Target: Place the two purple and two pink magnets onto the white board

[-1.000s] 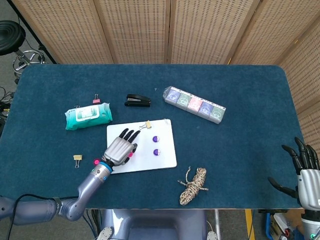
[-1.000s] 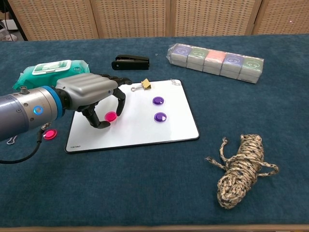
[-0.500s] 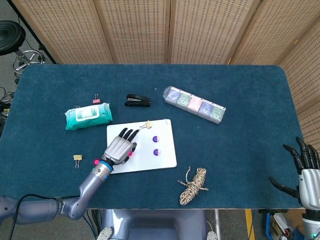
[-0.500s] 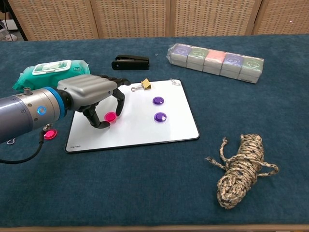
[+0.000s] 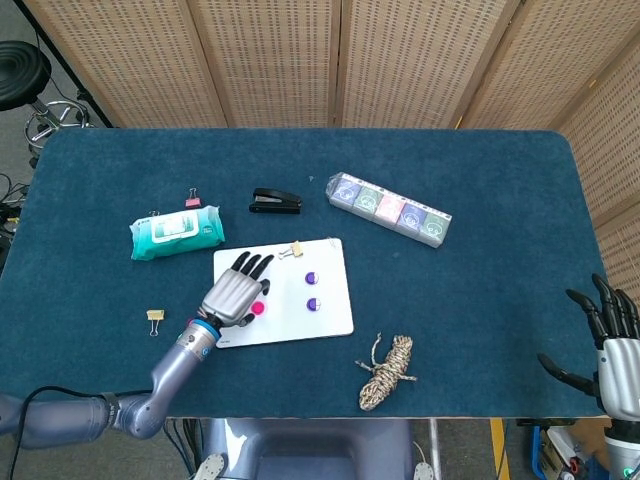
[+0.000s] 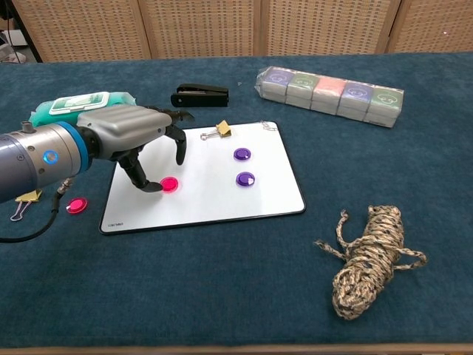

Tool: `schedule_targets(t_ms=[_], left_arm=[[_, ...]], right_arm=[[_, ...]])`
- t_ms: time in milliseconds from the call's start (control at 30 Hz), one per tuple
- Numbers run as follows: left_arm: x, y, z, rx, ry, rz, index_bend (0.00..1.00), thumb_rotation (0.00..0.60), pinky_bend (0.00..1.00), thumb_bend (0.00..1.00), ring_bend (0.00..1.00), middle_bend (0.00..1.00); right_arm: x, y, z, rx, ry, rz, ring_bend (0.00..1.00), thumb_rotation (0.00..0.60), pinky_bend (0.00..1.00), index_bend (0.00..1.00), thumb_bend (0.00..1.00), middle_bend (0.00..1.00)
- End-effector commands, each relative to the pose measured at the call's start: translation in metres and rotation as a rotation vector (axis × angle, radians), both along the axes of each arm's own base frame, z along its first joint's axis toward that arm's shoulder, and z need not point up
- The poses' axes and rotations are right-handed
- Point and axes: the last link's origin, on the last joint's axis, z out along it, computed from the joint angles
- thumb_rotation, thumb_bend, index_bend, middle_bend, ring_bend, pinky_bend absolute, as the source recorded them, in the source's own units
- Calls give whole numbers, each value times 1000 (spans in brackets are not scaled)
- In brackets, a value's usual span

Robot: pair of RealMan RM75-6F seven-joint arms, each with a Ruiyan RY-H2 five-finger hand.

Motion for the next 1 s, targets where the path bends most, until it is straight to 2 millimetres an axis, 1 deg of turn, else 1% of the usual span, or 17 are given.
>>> schedule_targets(t_ms=[33, 100, 167, 233, 333, 467, 533, 700, 1000], left_arm=[[-3, -2, 11, 13, -11, 6, 420, 600, 0, 226, 0, 0], [-7, -5, 21, 21, -10, 7, 420, 600, 0, 226, 0, 0], [-26, -11, 43, 57, 29, 28, 420, 600, 0, 227, 0, 0], [-39, -17, 55, 62, 58, 42, 420, 600, 0, 229, 0, 0], [-53, -23, 62, 74, 82, 40, 420, 600, 0, 235, 0, 0], [-73, -34, 64, 58, 79, 71, 420, 600, 0, 239, 0, 0], [-80, -37, 64, 49, 71, 81, 420, 600, 0, 240, 0, 0], [-90, -41, 61, 49, 75, 79, 423, 600, 0, 245, 0, 0], [-104, -42, 50, 42, 63, 113, 428, 600, 0, 248, 0, 0]], right_arm=[[0, 0, 0, -1, -1, 1, 0, 600, 0, 163, 0, 0], [1, 1, 1, -2, -4, 3, 0, 600, 0, 163, 0, 0], [1, 2, 1, 0, -6, 3, 0, 600, 0, 163, 0, 0], [2, 2, 1, 2, -8, 6, 0, 600, 0, 163, 0, 0], [2, 3, 0, 4, -8, 8, 0, 600, 0, 163, 0, 0], [3, 3, -2, 12, -9, 11, 0, 600, 0, 163, 0, 0], [4, 3, -2, 14, -9, 12, 0, 600, 0, 163, 0, 0], [3, 3, -1, 14, -10, 9, 0, 600, 0, 163, 0, 0], [3, 3, 1, 13, -17, 6, 0, 600, 0, 163, 0, 0]])
